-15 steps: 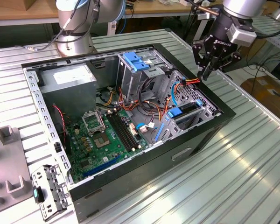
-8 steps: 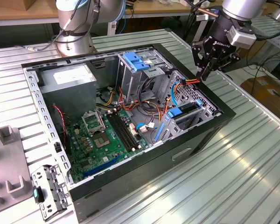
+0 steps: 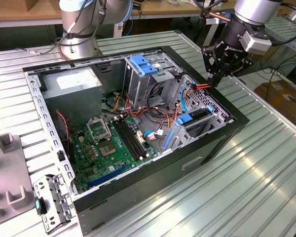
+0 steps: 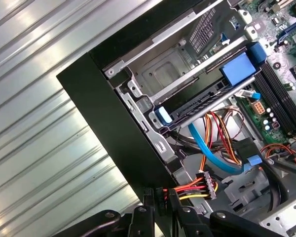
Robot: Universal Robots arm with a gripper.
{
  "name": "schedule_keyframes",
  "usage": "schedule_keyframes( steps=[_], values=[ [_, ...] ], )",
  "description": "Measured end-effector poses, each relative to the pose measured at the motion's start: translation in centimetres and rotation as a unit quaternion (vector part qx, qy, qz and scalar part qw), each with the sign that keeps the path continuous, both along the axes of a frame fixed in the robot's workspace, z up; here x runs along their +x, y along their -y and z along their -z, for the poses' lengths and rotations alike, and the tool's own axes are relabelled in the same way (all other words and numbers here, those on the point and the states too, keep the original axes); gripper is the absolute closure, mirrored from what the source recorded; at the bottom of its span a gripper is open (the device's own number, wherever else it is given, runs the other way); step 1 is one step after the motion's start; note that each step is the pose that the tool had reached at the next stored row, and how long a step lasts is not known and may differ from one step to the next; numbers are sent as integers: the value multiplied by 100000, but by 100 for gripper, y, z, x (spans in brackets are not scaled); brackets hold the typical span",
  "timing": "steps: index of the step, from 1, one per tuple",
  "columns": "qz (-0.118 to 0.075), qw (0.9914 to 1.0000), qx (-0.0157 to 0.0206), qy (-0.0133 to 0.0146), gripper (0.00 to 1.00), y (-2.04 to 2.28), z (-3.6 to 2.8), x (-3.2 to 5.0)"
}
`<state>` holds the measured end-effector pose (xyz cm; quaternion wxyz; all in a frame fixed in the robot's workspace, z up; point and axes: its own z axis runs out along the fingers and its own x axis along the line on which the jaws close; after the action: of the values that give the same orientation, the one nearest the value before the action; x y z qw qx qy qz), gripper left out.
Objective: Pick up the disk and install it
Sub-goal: 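Insert the first disk wire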
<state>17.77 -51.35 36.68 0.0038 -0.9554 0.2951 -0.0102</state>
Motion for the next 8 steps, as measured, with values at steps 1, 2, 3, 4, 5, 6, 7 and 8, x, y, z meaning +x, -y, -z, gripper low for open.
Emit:
schedule_keyframes(
  steps=[1, 2, 3, 4, 5, 6, 7, 8],
  values=[
    [-240, 100000, 3, 0, 75, 5, 3, 0],
    [-429, 99999, 1, 0, 75, 9, 5, 0],
    [-618, 99998, 6, 1, 75, 13, 8, 0],
    [-804, 99997, -5, 4, 77, 17, 8, 0],
    [-1083, 99994, -9, 4, 83, 18, 8, 0],
    [-1281, 99992, 3, 4, 84, 18, 5, -1],
    [-1375, 99991, -12, 4, 84, 18, -7, -1],
    [-1415, 99990, -15, 3, 84, 18, -16, -2]
  ],
)
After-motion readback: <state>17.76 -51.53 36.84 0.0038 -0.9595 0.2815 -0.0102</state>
